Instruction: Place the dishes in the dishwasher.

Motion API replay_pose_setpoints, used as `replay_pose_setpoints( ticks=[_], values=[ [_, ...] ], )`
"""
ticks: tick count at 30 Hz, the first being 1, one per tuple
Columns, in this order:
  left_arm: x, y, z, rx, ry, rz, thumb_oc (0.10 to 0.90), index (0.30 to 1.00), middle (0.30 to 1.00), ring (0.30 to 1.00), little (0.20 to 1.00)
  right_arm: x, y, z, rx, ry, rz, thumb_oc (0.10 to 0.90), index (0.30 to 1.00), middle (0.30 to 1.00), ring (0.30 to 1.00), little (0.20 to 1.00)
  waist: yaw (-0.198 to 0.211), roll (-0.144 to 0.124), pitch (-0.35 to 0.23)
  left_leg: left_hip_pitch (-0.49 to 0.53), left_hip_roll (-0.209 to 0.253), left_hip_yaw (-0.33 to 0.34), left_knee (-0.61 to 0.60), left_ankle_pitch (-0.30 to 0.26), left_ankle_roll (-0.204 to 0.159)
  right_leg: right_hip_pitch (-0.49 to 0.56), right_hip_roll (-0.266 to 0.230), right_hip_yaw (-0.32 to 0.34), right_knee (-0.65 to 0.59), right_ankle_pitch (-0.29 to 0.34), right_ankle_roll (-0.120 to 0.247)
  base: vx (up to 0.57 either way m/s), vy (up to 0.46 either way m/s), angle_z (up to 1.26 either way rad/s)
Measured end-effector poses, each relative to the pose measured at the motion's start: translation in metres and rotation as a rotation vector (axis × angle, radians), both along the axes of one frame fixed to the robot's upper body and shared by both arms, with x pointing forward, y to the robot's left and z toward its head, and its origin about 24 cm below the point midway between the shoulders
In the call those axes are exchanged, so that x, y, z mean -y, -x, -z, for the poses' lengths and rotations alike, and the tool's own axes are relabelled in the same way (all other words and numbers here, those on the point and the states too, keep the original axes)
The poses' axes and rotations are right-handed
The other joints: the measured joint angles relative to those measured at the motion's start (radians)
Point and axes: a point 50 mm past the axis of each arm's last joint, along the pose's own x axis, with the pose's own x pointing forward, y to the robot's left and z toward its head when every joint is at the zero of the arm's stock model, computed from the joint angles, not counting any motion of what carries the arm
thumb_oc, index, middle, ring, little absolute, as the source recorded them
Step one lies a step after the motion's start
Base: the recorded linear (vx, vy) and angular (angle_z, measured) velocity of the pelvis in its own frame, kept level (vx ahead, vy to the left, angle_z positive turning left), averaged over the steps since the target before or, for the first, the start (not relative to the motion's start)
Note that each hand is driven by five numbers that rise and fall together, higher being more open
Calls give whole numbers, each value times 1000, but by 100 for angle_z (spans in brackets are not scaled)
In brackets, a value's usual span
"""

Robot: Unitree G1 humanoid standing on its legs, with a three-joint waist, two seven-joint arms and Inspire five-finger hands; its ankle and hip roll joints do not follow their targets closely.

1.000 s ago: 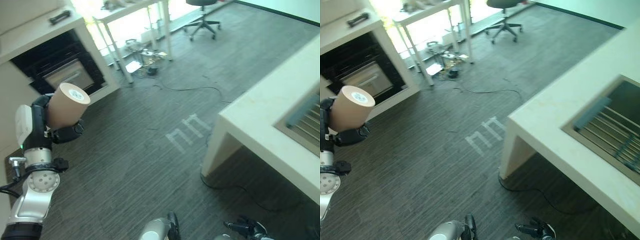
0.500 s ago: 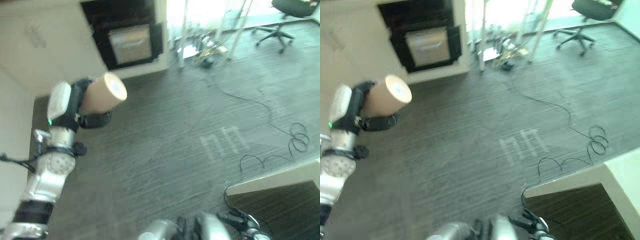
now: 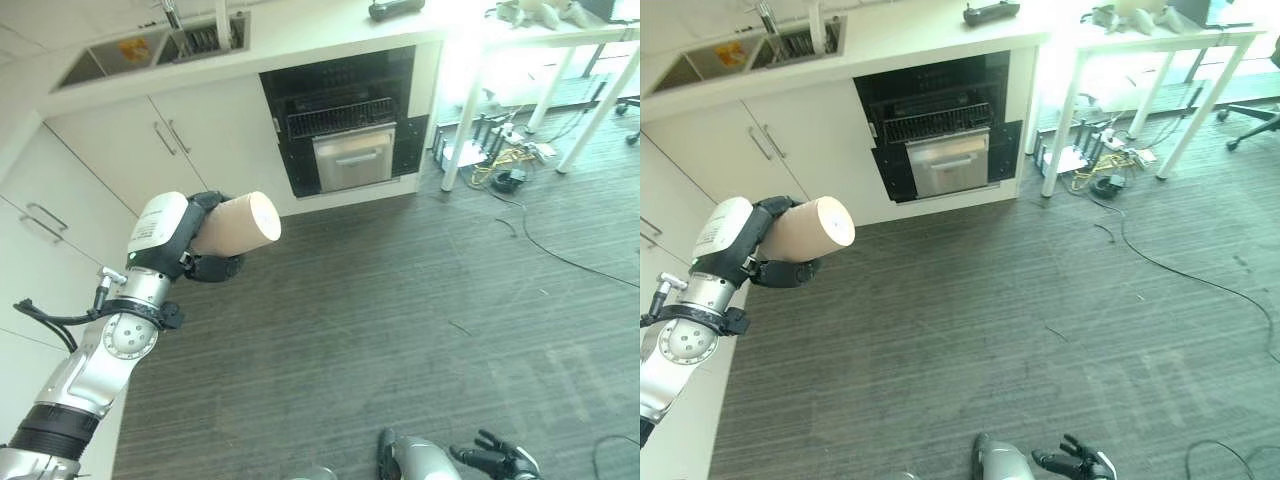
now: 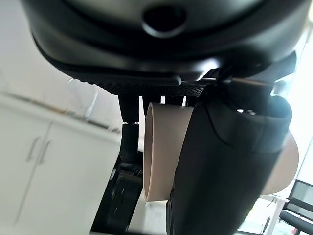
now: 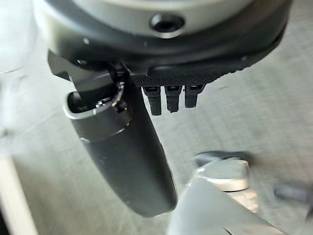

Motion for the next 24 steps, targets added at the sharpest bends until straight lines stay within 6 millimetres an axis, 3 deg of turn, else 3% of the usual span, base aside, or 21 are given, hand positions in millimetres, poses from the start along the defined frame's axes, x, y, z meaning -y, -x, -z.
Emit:
replay_pose_setpoints(
  ticks=[1,2,3,4,5,6,7,8,9,10,11,12,14,17,20,21,22,23,24],
  values=[
    [8,-9,-25,79,-14,38,400,300,300,300,300,-5,4,5,-13,-25,23,800,900,900,900,900,-25,-36,2,-196,16,72,344,161,8,64,61,75,-254,85,-17,443,-89,4],
    [20,-4,-36,138,-17,107,400,300,300,300,300,1,2,6,-42,-38,106,800,900,900,900,900,44,-3,28,-449,54,106,225,38,160,111,78,126,-322,81,-14,540,87,16],
    [18,-3,-34,127,-20,102,400,300,300,300,300,0,1,6,-34,-45,113,800,900,900,900,900,42,-1,32,-489,60,95,71,44,175,150,78,136,-348,77,18,494,122,-87],
    [7,1,-25,98,-12,59,400,300,300,300,300,-5,-9,4,-27,-37,64,800,900,900,900,900,69,-20,38,-440,10,-1,-340,73,134,187,70,203,-343,58,57,394,110,-114],
    [-8,6,-11,47,-8,0,400,300,300,300,300,-4,-19,1,-17,-22,25,800,900,900,900,900,95,-6,47,-419,25,-89,-604,116,67,226,91,267,-346,37,46,223,65,-177],
    [-20,10,7,-26,-15,-56,400,300,300,300,300,0,-28,-4,11,-4,4,800,900,900,900,900,95,28,72,-435,57,-124,-670,130,46,284,96,283,-351,30,70,314,121,-193],
    [-31,19,31,-137,-42,-115,400,300,300,300,300,-1,-20,-3,5,3,-16,800,900,900,900,900,88,29,76,-471,73,-71,-502,143,81,387,64,247,-354,-44,128,289,142,-149],
    [-31,24,36,-155,-46,-107,400,300,300,300,300,-4,-11,1,-16,-2,-19,800,900,900,900,900,96,28,41,-442,67,-45,-434,117,117,421,33,206,-359,-88,150,331,185,-111],
    [-29,29,36,-149,-45,-90,400,300,300,300,300,-4,2,5,-58,-4,-5,800,900,900,900,900,94,34,18,-358,62,-19,-439,57,157,459,36,203,-369,-128,198,226,153,-48],
    [-26,27,31,-120,-48,-66,400,300,300,300,300,-8,12,10,-94,-8,17,800,900,900,900,900,82,15,17,-293,40,-14,-514,172,206,483,9,194,-347,-166,235,296,185,-57],
    [-27,27,30,-119,-73,-68,400,300,300,300,300,-21,17,18,-134,-46,46,800,900,900,900,900,70,-40,12,-222,-12,28,-550,233,250,473,-36,170,-304,-219,245,311,179,-34],
    [-24,23,23,-90,-79,-52,400,300,300,300,300,-25,14,19,-118,-60,49,800,900,900,900,900,67,-54,13,-194,-43,40,-575,227,256,438,-35,162,-293,-221,237,309,147,-28],
    [-19,15,7,-25,-84,-27,400,300,300,300,300,-35,10,21,-103,-83,46,800,900,900,900,900,69,-53,15,-152,-74,41,-582,189,292,412,-12,141,-307,-202,220,212,74,7],
    [-20,9,-19,42,-145,-13,400,300,300,300,300,-49,-12,18,-27,-111,12,800,900,900,900,900,72,-57,15,-113,-91,44,-576,158,300,393,-1,117,-316,-199,213,101,37,6],
    [-19,8,-21,48,-153,-2,400,300,300,300,300,-52,-37,9,55,-104,-12,800,900,900,900,900,83,-57,16,-113,-102,51,-593,136,295,369,-2,116,-321,-166,199,61,50,-6],
    [-18,8,-21,48,-154,6,400,300,300,300,300,-52,-37,9,53,-104,-13,800,900,900,900,900,87,-57,16,-113,-103,52,-595,135,295,370,-1,115,-321,-164,196,52,52,-11],
    [-17,9,-21,51,-154,12,400,300,300,300,300,-52,-38,9,53,-103,-21,800,900,900,900,900,96,-58,16,-113,-103,55,-604,127,285,368,-2,102,-319,-157,192,46,63,-14],
    [-17,9,-22,53,-151,14,400,300,300,300,300,-53,-36,10,45,-102,-25,800,900,900,900,900,106,-66,17,-123,-103,70,-595,96,227,357,-20,78,-310,-125,184,32,66,-16],
    [-18,10,-26,66,-162,12,400,300,300,300,300,-55,-38,10,53,-104,-31,800,900,900,900,900,106,-94,32,-187,-108,60,-405,11,259,336,-63,65,-293,-128,232,66,53,-25]
  ],
)
